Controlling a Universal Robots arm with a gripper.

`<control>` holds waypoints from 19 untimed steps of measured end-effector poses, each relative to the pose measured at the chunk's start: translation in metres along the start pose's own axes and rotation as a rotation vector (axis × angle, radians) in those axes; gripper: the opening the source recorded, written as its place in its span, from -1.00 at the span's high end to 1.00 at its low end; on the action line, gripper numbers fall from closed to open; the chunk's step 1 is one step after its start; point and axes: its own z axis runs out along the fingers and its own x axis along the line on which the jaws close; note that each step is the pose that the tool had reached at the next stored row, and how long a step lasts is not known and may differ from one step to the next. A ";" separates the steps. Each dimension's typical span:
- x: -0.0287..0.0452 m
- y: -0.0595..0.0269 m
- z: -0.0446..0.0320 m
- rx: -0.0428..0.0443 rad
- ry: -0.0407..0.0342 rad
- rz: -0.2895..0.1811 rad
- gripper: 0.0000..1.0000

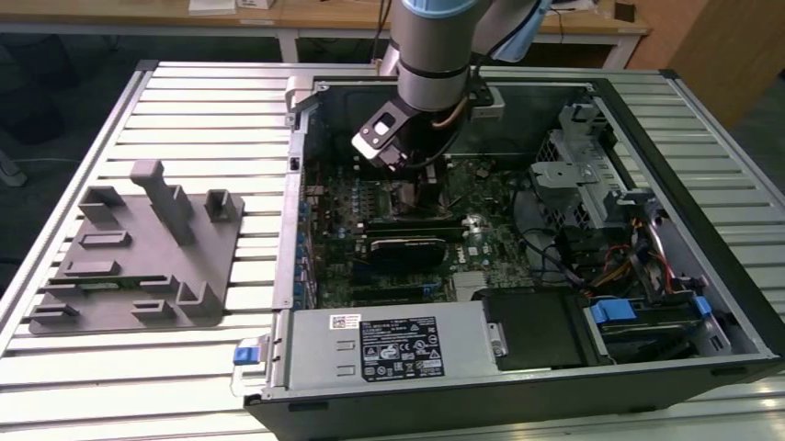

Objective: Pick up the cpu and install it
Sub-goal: 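Place the cpu into insertion slot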

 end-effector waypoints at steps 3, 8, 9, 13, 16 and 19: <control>0.0000 -0.0001 0.0015 0.0001 -0.0001 0.000 -0.09; 0.0000 -0.0001 0.0029 0.0002 -0.0002 0.010 -0.09; 0.0000 -0.0001 0.0031 0.0002 0.0000 0.011 -0.09; 0.0004 -0.0001 0.0042 0.0001 0.0015 0.011 -0.09; 0.0005 -0.0001 0.0050 0.0002 0.0022 0.011 -0.09; 0.0005 -0.0001 0.0055 0.0002 0.0023 0.011 -0.09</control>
